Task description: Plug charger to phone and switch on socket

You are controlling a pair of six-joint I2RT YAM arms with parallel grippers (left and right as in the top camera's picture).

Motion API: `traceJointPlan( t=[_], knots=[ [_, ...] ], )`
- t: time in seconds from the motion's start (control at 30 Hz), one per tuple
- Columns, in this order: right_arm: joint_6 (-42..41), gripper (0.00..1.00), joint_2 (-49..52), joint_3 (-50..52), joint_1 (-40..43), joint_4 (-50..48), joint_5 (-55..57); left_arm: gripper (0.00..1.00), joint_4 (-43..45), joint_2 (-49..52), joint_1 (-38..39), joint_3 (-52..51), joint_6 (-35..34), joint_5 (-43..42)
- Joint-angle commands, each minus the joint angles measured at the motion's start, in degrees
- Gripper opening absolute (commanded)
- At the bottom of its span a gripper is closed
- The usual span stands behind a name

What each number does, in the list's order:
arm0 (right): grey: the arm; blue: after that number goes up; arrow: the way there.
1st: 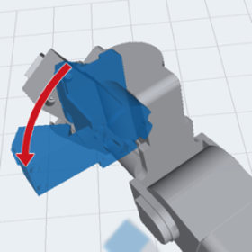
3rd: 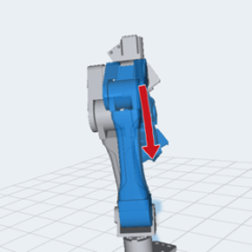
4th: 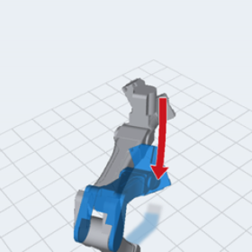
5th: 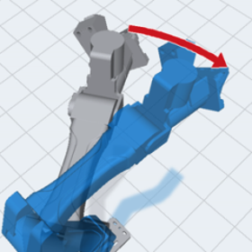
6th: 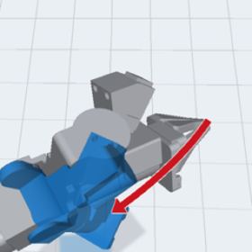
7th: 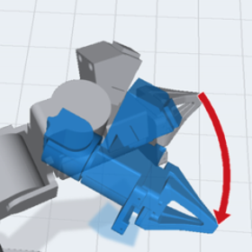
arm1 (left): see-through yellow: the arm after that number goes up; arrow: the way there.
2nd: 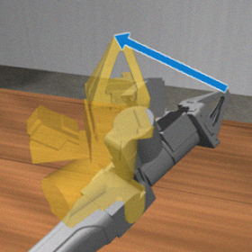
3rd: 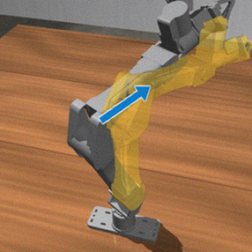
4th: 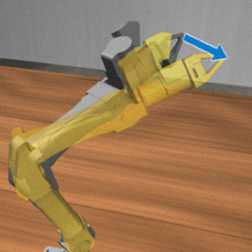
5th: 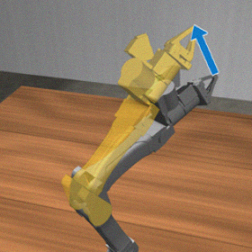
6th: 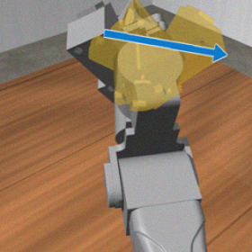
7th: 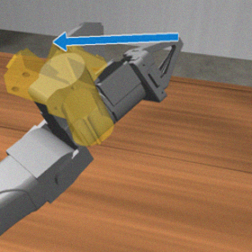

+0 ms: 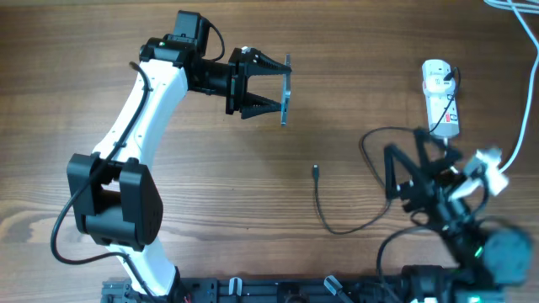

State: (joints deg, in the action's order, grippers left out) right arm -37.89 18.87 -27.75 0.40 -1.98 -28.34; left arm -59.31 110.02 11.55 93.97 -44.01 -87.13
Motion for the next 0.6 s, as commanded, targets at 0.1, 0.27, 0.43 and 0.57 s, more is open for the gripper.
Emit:
traceJointPlan(
  t=[0.1, 0.27, 0.43, 0.57],
  knots=[
    [13.9, 1.00, 29.7, -34.9, -0.2, 28.3, -17.4, 0.58, -0.1, -1.7, -0.2, 1.4, -0.2, -3.1],
    [1.0, 0.88, 42.1, -39.8, -0.7, 25.1, -42.9, 0.58, -0.1, -1.7, -0.2, 1.4, -0.2, -3.1],
    [-2.6, 0.99, 45.5, -40.1, -9.7, 16.8, -38.2, 0.58, -0.1, -1.7, -0.2, 1.4, -0.2, -1.9],
    [2.0, 0.99, 45.0, -46.1, -22.8, 27.9, -10.7, 0.58, -0.1, -1.7, -0.2, 1.4, -0.2, -1.1]
  ],
)
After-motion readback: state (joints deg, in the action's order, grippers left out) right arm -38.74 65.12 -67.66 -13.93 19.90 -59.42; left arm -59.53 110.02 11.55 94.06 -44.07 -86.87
